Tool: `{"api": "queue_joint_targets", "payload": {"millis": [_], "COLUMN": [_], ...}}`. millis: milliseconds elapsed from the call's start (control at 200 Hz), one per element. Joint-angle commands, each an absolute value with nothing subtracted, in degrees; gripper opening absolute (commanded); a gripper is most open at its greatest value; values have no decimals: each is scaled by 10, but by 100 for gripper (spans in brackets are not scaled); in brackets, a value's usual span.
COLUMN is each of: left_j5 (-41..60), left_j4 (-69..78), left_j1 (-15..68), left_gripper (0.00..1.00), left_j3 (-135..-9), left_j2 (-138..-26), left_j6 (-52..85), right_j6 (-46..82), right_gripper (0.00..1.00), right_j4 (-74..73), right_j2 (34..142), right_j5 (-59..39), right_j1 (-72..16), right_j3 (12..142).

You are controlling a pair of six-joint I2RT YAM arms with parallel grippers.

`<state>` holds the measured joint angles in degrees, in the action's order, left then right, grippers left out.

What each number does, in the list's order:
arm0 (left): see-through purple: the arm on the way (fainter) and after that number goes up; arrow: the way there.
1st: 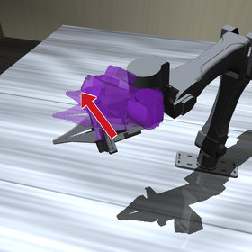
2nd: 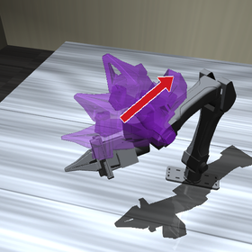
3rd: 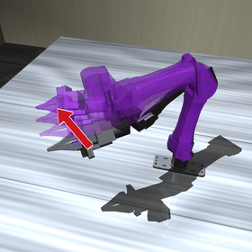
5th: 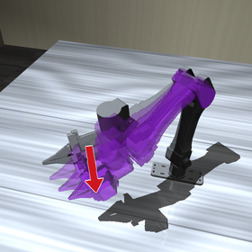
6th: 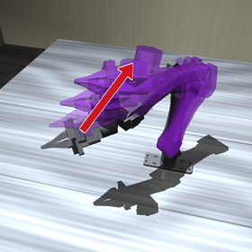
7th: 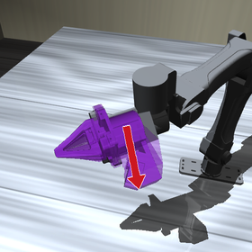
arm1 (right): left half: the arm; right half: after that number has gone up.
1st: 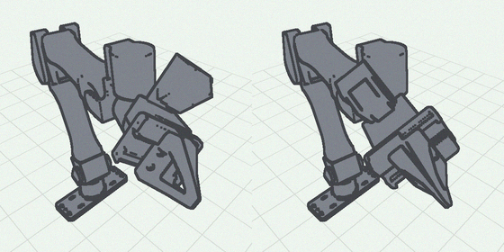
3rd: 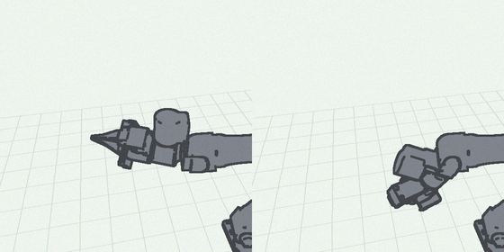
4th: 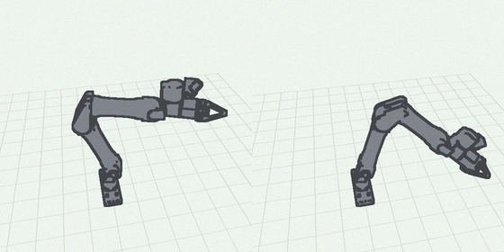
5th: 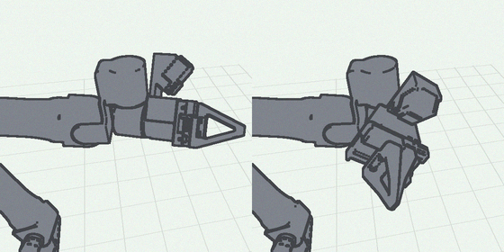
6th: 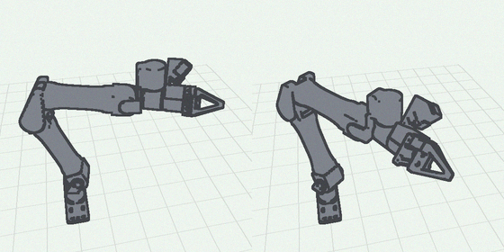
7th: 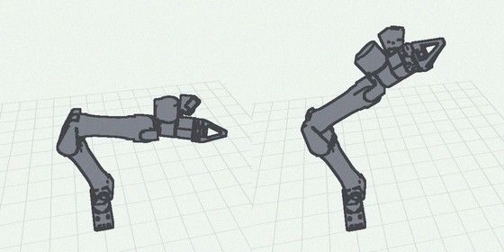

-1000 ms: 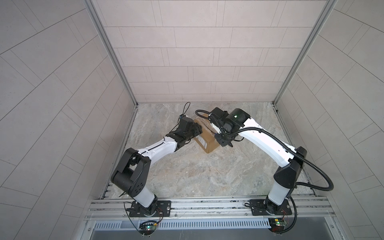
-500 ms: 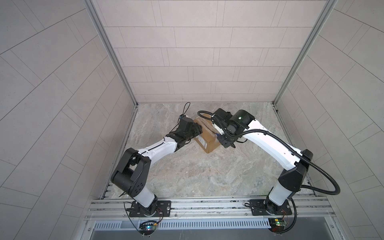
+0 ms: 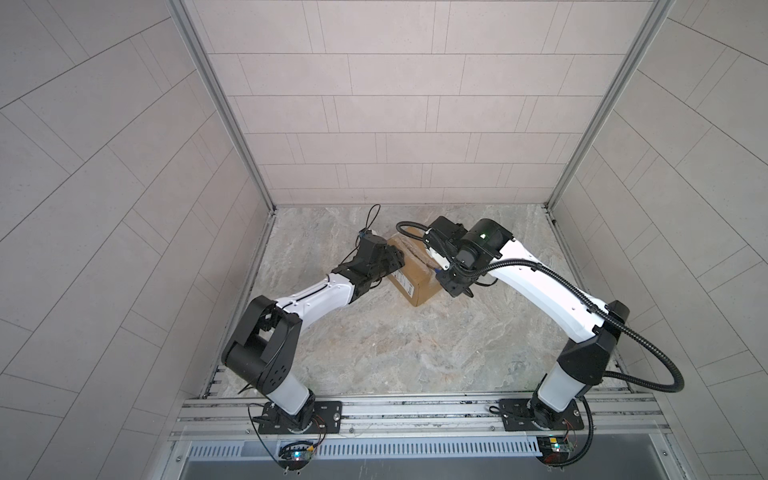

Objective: Unpack the express box

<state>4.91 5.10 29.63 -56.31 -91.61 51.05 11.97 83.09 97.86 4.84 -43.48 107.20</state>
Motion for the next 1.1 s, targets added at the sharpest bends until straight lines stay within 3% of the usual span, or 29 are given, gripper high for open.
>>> {"api": "queue_joint_targets", "payload": {"millis": [0,225,761,1091], "left_j5": [41,39,33,40], "left_j4": [-23,-27,-32,-30], "left_j1": [292,292,292,292], "left_gripper": [68,68,68,68], "left_j3": [-549,-548,-544,-550], "left_j2": [-936,-930,-937,-933], "left_j6": [504,504,504,503], "right_j6": [109,99,112,101], "right_gripper": [0,0,0,0], "right_j4": [822,830,891,808], "right_j2": [1017,1045,929,876], "right_j5": [28,32,93,17], "right_j1": [-436,-436,-426,-425], "right_j3": [1098,1131,1069,1042]}}
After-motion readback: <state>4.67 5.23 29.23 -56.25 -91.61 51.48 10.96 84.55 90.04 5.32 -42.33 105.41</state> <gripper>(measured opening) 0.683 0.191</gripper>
